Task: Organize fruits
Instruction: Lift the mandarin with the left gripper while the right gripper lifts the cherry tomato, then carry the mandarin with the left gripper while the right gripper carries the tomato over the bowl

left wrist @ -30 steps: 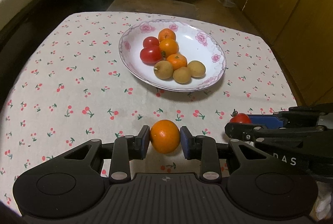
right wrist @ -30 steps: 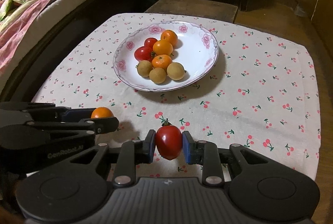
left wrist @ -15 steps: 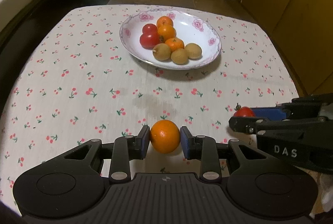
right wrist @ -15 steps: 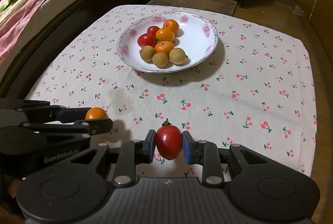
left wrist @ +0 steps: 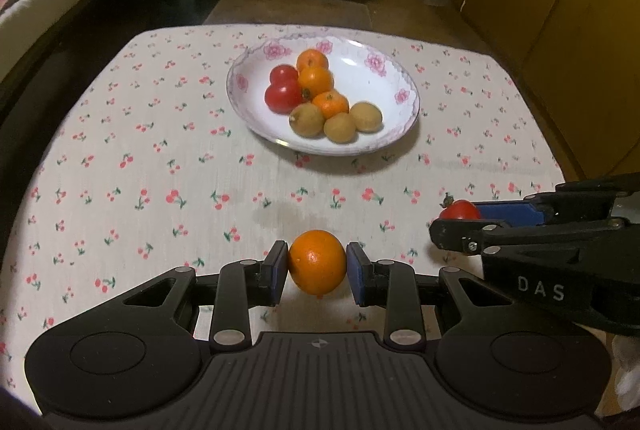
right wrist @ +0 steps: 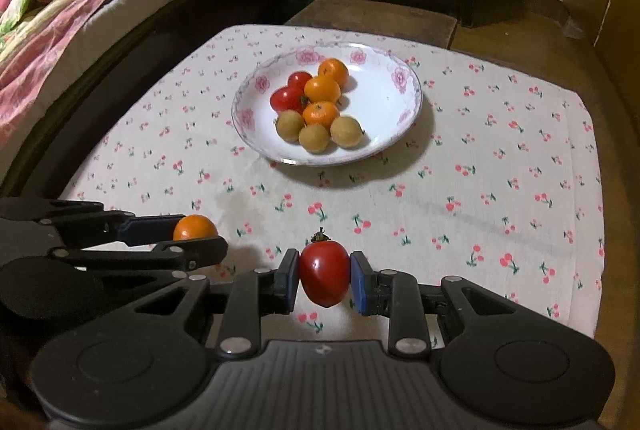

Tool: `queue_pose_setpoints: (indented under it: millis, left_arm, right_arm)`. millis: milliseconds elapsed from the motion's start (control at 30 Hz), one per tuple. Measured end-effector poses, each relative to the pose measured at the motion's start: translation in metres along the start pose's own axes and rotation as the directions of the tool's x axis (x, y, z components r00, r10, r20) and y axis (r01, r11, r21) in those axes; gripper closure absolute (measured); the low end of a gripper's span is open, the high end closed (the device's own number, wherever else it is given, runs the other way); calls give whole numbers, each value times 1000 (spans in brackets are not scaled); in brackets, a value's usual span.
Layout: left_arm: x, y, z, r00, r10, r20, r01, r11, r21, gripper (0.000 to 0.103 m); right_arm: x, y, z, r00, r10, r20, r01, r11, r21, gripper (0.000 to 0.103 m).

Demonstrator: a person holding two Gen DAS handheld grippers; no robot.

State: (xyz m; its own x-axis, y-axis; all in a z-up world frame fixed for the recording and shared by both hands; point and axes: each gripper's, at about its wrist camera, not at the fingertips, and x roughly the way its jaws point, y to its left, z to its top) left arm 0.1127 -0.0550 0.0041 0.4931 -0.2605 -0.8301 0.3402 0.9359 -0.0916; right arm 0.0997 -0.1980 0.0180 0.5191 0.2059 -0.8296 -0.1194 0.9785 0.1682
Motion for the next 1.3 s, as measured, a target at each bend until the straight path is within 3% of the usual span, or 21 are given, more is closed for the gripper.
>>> queue_pose_setpoints:
  millis: [900,1300]
  left_arm:
    - [12,4,70,997,21,74,-20,1000,-15,65]
    - [39,10,89,998,47,51,-46,998,-32,65]
  right_arm:
    - [11,-17,69,997,-7,75,5,1000,21,74]
    - [39,-26,90,998,-4,65,3,1000,19,74]
